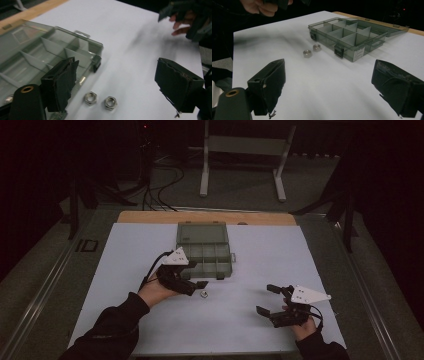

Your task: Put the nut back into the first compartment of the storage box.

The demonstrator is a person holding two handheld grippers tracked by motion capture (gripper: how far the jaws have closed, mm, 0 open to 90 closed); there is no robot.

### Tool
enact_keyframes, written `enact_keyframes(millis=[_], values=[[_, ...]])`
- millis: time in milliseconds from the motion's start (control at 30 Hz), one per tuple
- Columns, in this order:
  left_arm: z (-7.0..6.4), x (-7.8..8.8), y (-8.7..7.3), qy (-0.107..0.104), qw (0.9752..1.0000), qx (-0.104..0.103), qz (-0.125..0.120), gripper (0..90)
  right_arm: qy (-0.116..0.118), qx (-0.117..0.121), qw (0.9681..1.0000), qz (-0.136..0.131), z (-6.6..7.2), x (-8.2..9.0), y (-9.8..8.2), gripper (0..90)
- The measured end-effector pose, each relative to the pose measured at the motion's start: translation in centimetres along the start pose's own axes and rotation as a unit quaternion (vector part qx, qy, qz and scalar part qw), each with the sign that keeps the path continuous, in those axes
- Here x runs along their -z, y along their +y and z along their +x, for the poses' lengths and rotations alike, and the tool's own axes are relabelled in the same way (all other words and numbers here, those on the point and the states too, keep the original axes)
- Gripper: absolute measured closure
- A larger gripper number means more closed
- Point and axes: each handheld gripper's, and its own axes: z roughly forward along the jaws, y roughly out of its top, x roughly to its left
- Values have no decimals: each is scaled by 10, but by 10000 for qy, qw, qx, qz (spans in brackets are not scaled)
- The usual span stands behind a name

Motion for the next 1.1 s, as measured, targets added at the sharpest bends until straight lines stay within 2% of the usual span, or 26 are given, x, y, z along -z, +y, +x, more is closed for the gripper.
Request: enact_keyframes(millis=[167, 233, 433, 567, 700, 833, 1100], values=[[-7, -15, -12, -240, 9994, -126, 194, 213, -2, 18, 10000, -15, 0, 1, 0, 121], [-9, -21, -18, -265, 9991, -212, 253, 235, -2, 21, 10000, -16, 0, 1, 0, 121], [-9, -34, -32, -365, 9979, -260, 470, 323, 7, 25, 10000, -7, 0, 0, 0, 121], [-5, -41, -39, -241, 9974, -287, 612, 402, 4, 24, 10000, -12, 0, 0, 0, 121], [-1, -47, -44, -159, 9960, -432, 767, 468, 15, 7, 10000, -9, 0, 1, 0, 121], [0, -55, -49, -33, 9951, -523, 841, 498, 9, 16, 10000, 4, 1, 1, 0, 121], [2, -65, -53, 45, 9924, -688, 1019, 551, 5, 19, 10000, -6, 1, 1, 0, 121]])
